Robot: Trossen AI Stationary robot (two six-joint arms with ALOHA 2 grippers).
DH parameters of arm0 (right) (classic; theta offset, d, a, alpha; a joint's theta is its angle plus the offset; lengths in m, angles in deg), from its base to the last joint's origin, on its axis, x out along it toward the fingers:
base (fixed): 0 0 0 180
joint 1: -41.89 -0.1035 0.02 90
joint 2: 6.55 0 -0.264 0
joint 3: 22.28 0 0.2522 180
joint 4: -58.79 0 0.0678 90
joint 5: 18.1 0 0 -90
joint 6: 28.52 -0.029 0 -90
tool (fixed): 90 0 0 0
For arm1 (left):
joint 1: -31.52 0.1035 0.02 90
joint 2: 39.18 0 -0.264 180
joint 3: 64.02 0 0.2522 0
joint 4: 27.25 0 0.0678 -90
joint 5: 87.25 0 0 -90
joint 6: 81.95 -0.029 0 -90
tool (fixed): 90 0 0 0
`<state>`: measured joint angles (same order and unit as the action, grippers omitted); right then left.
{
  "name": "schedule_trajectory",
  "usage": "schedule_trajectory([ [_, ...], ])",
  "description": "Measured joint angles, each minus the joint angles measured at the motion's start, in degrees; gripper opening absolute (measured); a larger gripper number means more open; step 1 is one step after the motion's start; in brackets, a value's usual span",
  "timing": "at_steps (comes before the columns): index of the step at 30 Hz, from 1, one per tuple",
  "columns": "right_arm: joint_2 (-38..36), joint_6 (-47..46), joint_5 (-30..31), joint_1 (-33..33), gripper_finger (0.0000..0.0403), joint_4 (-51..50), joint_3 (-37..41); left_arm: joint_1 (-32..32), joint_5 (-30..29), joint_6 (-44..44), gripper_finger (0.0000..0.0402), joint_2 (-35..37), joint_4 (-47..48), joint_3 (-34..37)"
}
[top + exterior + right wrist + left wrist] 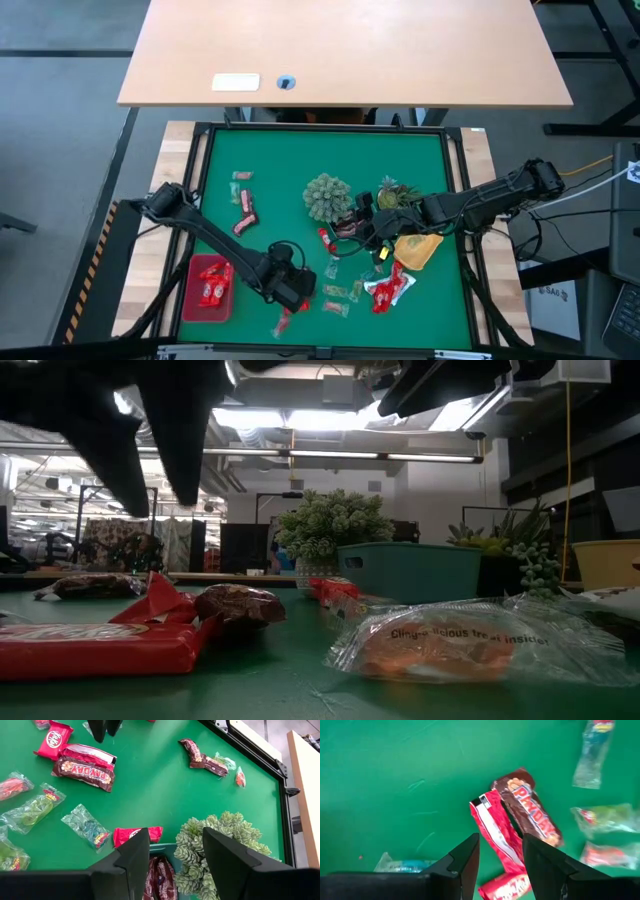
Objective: Organize candy in baskets
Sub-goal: Put the red chocolate into the red bin
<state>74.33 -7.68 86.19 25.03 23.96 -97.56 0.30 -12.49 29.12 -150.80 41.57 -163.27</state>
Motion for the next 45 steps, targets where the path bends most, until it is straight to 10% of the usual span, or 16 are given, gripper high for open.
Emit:
schedule_trajectory([
  [31, 0.0, 0.0, 0.0, 0.0, 0.0184, -0.1, 0.0, 0.4, -0.7, -0.2, 0.0141, -8.0, -3.1, 0.0],
  [45, 0.0, 0.0, -0.1, 0.0, 0.0184, 0.0, 0.0, 0.5, -0.7, -0.2, 0.0051, -8.0, -3.1, 0.0],
])
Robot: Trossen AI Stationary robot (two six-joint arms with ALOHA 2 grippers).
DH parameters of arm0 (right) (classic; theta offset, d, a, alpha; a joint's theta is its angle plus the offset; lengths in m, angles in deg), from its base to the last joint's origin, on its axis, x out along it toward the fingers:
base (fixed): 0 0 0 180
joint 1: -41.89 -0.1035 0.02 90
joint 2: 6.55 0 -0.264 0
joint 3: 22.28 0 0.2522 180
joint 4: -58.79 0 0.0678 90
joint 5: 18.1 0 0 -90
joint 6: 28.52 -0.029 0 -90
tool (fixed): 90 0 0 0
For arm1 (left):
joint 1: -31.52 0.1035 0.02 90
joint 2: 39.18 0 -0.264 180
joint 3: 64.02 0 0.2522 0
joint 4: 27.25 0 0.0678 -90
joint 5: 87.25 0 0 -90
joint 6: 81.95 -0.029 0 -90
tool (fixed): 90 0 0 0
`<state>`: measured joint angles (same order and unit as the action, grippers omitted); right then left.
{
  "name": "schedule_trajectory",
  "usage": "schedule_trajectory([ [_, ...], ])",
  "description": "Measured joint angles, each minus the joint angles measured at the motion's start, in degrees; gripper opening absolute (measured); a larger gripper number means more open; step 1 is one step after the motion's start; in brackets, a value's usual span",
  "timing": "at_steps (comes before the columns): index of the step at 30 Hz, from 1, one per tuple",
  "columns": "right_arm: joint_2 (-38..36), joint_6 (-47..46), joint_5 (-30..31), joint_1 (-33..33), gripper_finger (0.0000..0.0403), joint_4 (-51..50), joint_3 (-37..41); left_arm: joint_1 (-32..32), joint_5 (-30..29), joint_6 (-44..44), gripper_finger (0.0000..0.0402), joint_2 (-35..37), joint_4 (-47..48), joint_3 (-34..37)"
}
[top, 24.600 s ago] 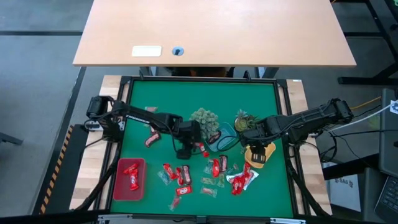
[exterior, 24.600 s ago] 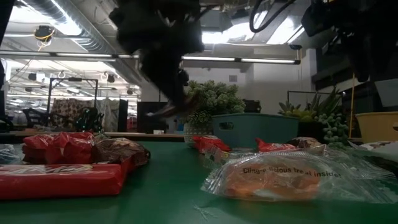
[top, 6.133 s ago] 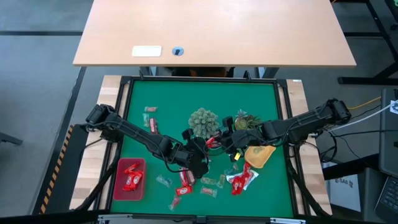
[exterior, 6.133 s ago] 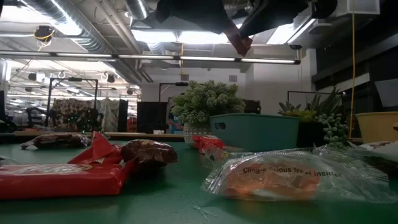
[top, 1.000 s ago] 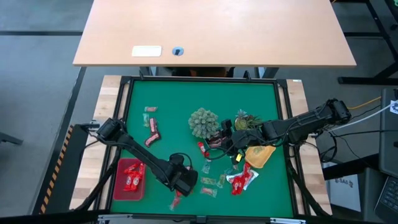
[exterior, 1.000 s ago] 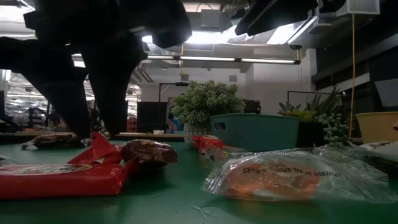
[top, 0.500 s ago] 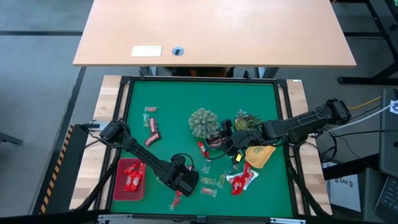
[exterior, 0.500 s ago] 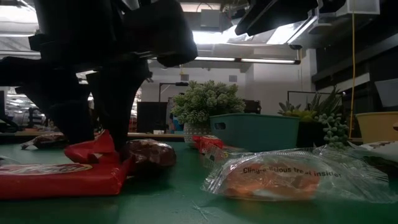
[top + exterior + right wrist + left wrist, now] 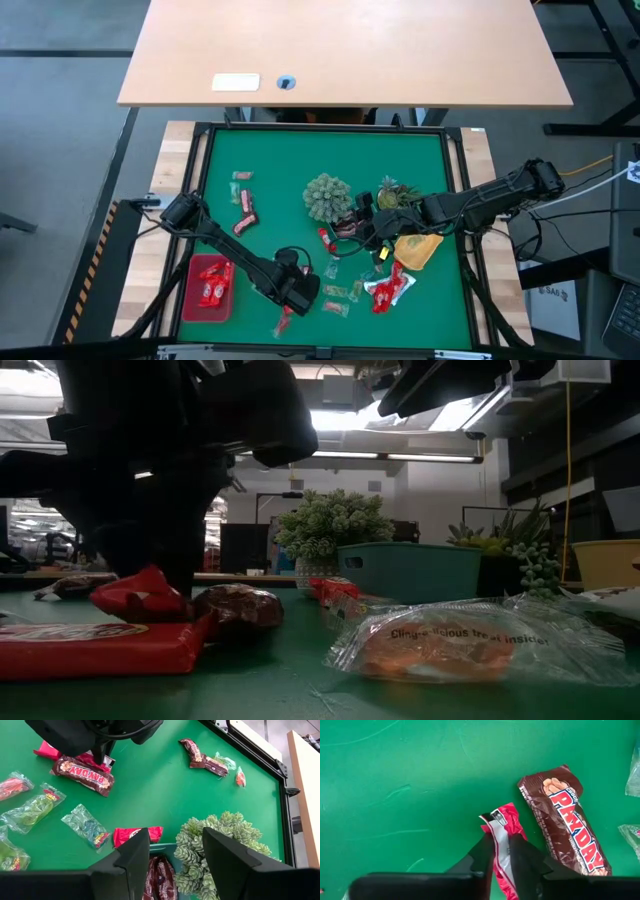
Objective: Organize candy in baskets
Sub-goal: Put the red chocolate into the red bin
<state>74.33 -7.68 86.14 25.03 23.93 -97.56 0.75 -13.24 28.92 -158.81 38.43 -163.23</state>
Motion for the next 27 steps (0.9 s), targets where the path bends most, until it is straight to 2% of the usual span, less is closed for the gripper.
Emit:
schedule_trajectory([
  [7, 0.0, 0.0, 0.0, 0.0, 0.0184, 0.0, 0.0, 0.0, 0.0, -1.9, 0.0006, 0.1, 0.0, 0.0],
  [16, 0.0, 0.0, 0.0, 0.0, 0.0184, 0.0, 0.0, 0.0, 0.4, -4.5, 0.0002, 1.1, 0.2, 0.0],
  [22, 0.0, 0.0, 0.0, 0.0, 0.0184, 0.0, 0.0, 0.0, 0.1, -7.9, 0.0001, 5.5, 4.0, 0.0],
  [27, 0.0, 0.0, 0.0, 0.0, 0.0184, 0.0, 0.0, 0.0, 2.5, -11.2, 0.0001, 9.7, 8.7, 0.0],
])
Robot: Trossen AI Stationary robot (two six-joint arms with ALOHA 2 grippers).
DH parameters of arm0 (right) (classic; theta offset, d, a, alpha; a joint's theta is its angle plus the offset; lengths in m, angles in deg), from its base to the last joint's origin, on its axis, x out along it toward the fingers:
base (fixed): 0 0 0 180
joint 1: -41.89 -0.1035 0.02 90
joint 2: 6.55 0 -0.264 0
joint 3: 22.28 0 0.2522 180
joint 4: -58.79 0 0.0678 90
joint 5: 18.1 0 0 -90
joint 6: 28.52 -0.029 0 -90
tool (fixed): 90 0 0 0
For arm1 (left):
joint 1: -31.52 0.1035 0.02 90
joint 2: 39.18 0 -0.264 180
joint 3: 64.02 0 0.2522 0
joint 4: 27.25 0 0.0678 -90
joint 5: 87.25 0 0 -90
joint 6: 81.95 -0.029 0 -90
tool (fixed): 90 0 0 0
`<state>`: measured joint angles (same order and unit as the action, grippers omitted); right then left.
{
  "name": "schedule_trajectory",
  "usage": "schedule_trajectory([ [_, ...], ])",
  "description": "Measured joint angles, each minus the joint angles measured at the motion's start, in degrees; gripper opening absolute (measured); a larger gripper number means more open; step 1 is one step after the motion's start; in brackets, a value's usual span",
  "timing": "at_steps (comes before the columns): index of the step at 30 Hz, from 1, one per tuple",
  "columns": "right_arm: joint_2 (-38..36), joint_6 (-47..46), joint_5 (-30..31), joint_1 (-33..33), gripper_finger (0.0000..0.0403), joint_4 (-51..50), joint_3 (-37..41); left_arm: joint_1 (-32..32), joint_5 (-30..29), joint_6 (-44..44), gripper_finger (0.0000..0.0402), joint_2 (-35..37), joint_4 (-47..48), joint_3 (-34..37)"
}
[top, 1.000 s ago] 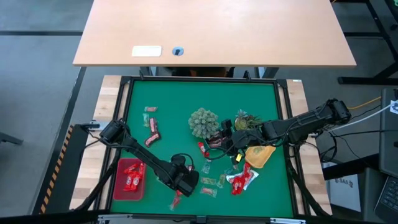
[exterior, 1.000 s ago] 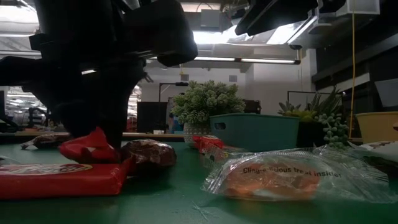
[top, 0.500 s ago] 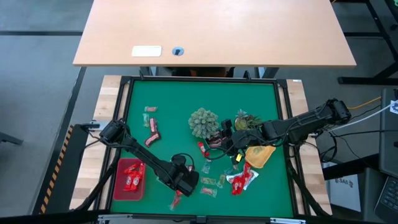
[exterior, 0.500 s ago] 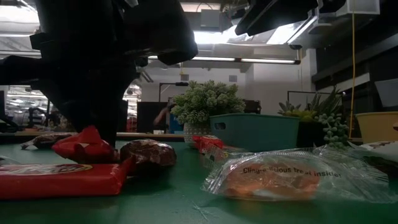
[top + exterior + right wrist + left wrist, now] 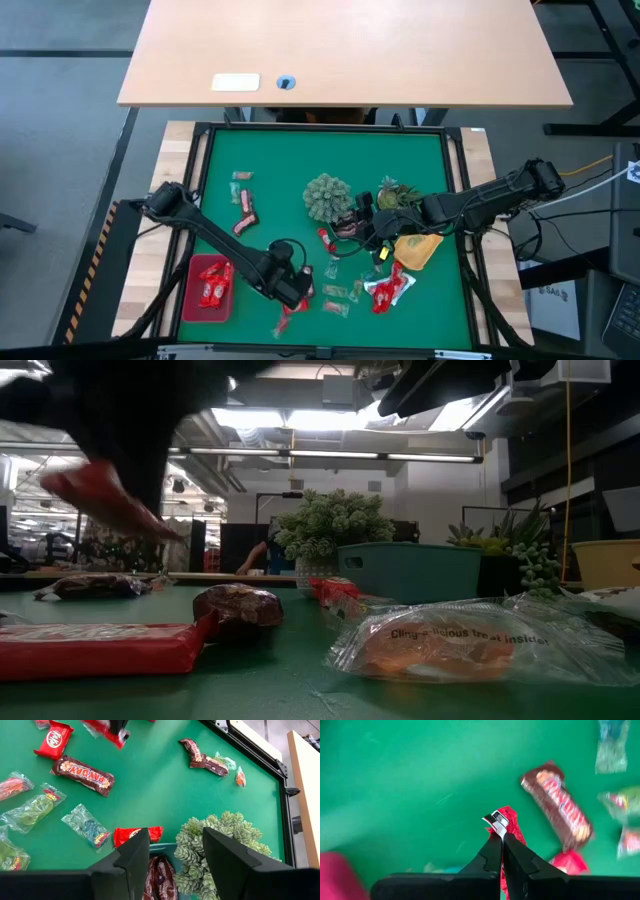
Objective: Organize candy in baskets
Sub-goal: Put the red chocolate into the red bin
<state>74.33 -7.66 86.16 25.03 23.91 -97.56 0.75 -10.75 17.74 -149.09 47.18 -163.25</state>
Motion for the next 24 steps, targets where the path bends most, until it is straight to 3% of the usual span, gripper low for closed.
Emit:
schedule_trajectory([
  [11, 0.0, 0.0, 0.0, 0.0, 0.0184, 0.0, 0.0, -0.5, 12.2, -9.3, 0.0000, 9.0, 14.3, 0.0],
  [19, 0.0, 0.0, 0.0, 0.0, 0.0184, 0.0, 0.0, -3.2, 24.2, -11.9, 0.0000, 10.7, 29.4, 0.0],
  [24, 0.0, 0.0, 0.0, 0.0, 0.0184, 0.0, 0.0, -6.8, 25.4, -14.8, 0.0000, 10.6, 28.8, 0.3],
])
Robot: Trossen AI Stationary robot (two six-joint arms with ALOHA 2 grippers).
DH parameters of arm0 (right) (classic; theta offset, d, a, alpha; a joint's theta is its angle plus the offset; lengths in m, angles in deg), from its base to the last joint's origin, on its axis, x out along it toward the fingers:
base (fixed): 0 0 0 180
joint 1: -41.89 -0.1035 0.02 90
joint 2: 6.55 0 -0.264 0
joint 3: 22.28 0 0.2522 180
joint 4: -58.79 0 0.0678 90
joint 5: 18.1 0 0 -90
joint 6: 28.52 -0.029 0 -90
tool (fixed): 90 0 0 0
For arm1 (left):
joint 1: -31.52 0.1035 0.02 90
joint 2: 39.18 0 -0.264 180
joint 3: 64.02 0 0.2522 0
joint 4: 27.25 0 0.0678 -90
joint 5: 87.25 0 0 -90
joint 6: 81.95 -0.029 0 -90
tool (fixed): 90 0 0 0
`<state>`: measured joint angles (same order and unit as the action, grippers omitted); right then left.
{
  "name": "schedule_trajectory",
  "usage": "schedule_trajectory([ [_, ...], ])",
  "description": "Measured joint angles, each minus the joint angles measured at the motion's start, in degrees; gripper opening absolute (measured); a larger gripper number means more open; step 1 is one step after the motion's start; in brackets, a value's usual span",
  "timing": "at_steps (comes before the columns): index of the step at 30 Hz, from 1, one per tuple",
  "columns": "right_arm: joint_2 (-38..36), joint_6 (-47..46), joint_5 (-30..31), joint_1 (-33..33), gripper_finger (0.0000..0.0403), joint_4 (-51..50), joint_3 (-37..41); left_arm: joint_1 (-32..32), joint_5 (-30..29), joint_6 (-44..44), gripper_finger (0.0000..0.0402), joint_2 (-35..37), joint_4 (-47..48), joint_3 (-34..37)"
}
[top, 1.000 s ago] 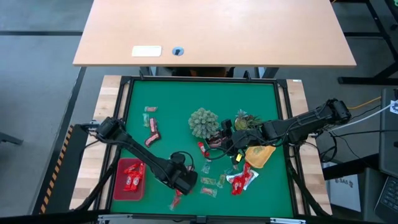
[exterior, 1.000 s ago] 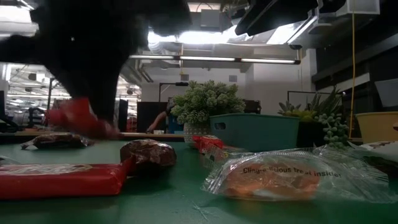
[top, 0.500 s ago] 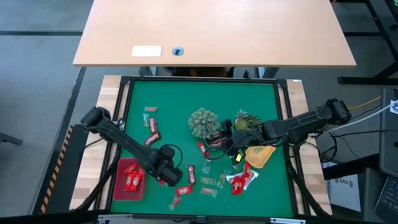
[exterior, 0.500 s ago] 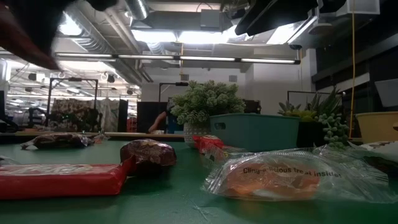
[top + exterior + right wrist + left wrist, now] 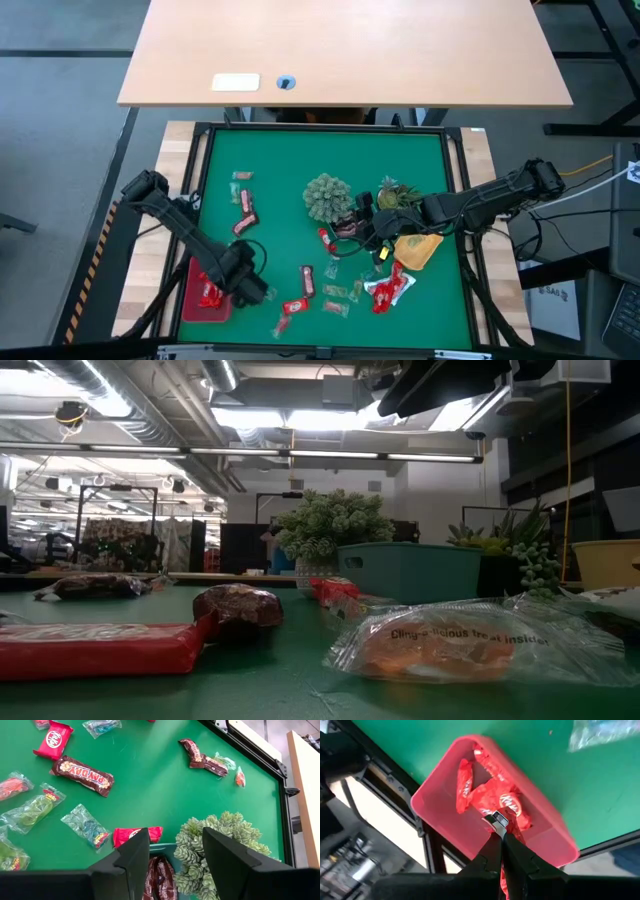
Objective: Organize candy in baskets
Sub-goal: Put the red chocolate into the red bin, then put the brown chocolate into the blue bin
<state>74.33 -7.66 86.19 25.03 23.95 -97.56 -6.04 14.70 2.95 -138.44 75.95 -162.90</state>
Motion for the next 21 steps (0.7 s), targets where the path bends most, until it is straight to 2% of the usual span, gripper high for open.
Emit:
schedule_trajectory([
  [8, 0.0, 0.0, 0.0, 0.0, 0.0184, 0.0, 0.0, -5.2, -1.3, 3.3, 0.0026, -0.3, 0.6, 0.0],
  [15, 0.0, 0.0, 0.0, 0.0, 0.0184, 0.0, 0.0, -7.2, -1.7, 8.0, 0.0054, -0.3, 0.6, 0.0],
  [21, 0.0, 0.0, 0.0, 0.0, 0.0184, 0.0, 0.0, -7.0, -6.6, 11.8, 0.0090, -0.3, 0.4, 0.0],
])
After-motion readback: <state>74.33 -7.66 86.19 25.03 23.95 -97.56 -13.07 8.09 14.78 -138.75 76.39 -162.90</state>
